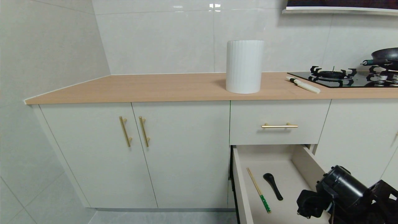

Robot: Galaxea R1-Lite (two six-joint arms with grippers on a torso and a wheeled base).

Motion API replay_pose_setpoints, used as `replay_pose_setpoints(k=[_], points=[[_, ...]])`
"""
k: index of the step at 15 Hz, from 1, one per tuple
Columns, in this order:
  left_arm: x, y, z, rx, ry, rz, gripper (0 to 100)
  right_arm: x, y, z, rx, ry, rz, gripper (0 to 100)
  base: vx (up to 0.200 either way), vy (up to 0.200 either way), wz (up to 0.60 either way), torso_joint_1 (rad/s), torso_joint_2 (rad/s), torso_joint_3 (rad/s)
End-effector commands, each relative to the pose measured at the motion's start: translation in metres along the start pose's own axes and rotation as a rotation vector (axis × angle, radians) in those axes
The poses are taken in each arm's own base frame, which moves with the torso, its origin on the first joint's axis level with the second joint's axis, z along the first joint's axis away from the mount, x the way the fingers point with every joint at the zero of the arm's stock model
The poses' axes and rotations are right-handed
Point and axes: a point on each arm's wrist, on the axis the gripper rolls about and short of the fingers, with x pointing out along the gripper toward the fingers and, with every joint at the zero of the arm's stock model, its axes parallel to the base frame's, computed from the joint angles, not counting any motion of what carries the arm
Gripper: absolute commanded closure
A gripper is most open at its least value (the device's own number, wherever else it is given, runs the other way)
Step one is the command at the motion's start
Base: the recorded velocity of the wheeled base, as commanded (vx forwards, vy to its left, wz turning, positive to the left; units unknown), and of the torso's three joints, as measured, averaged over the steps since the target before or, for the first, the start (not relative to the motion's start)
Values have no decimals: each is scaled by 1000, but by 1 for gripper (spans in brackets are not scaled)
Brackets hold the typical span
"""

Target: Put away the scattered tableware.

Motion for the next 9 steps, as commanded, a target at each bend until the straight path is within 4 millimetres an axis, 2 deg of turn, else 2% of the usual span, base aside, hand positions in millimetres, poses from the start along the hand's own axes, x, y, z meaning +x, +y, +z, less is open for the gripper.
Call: replay_pose_setpoints(k=[1, 6, 9], points=[[0, 0, 0, 0, 0, 1, 0, 5, 6, -2, -32, 37, 13, 0, 0, 0, 0, 0, 0, 0], [0, 0, 0, 0, 0, 1, 0, 18, 13, 3, -67, 94, 27, 0, 0, 0, 0, 0, 0, 0], [0, 0, 0, 0, 0, 1, 0, 25, 6, 15, 31, 105, 13, 0, 0, 0, 0, 0, 0, 0]])
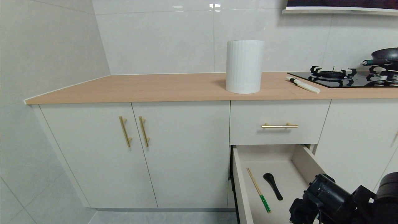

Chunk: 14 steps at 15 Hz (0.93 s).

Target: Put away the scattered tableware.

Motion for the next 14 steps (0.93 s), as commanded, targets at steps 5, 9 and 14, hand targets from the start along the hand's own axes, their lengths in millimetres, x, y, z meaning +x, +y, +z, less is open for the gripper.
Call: replay_pose_setpoints(k=[5, 9, 14], points=[[0, 0, 0, 0, 0, 0, 0, 16, -11, 31, 211, 19, -26, 0, 0, 0, 0, 0, 0, 0], [0, 0, 0, 0, 0, 0, 0, 31, -35, 57, 426, 7, -55, 0, 0, 0, 0, 0, 0, 0], [0, 0, 0, 0, 0, 0, 0, 38, -60, 83, 644, -87, -84, 0, 0, 0, 0, 0, 0, 0]])
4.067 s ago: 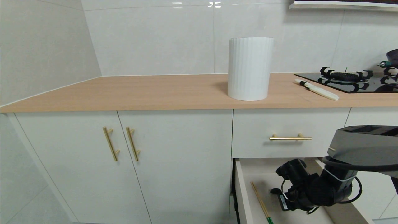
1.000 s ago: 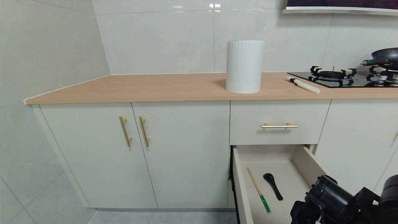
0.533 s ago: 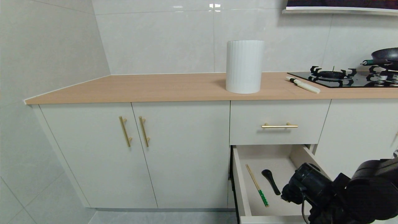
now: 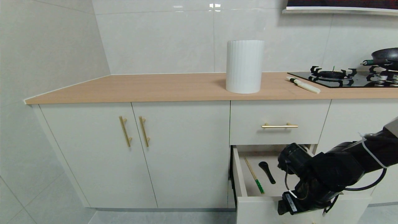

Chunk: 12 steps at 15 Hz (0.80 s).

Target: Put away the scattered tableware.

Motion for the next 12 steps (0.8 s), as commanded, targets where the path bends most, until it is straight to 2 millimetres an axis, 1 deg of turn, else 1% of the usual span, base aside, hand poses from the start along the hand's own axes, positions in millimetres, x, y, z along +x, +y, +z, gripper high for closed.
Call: replay_pose_setpoints(k=[1, 3, 4, 5, 8, 12], points=[[0, 0, 0, 0, 0, 0, 0, 14, -2, 11, 47, -22, -16, 0, 0, 0, 0, 0, 0, 0], [0, 0, 0, 0, 0, 0, 0, 29, -9, 26, 100, -104, -39, 0, 0, 0, 0, 0, 0, 0], [0, 0, 0, 0, 0, 0, 0, 33, -11, 33, 119, -136, -32, 0, 0, 0, 0, 0, 0, 0], [0, 0, 0, 0, 0, 0, 0, 36, -14, 38, 133, -153, -32, 0, 0, 0, 0, 0, 0, 0], [0, 0, 0, 0, 0, 0, 0, 58, -26, 62, 201, -220, -52, 0, 0, 0, 0, 0, 0, 0], [0, 0, 0, 0, 0, 0, 0, 80, -43, 83, 287, -362, -58, 0, 0, 0, 0, 0, 0, 0]])
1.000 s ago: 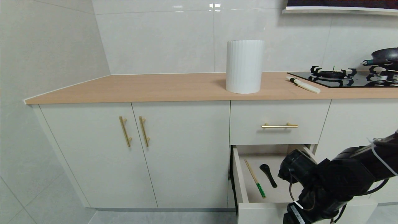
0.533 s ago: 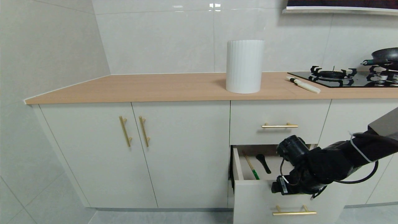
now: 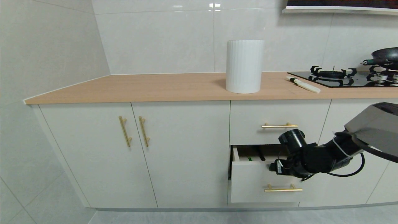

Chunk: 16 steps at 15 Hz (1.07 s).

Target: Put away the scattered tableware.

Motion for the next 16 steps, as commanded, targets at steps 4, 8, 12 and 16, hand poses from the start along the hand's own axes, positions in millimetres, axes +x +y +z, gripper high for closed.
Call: replay_pose_setpoints(k=[4, 8, 12, 16], points=[[0, 0, 0, 0, 0, 0, 0, 37, -10, 4, 112, -144, -61, 0, 0, 0, 0, 0, 0, 0], [0, 0, 0, 0, 0, 0, 0, 57, -10, 9, 154, -251, -65, 0, 0, 0, 0, 0, 0, 0], [0, 0, 0, 0, 0, 0, 0, 69, -10, 17, 227, -278, -63, 0, 0, 0, 0, 0, 0, 0], [0, 0, 0, 0, 0, 0, 0, 78, -9, 31, 309, -316, -47, 0, 0, 0, 0, 0, 0, 0]])
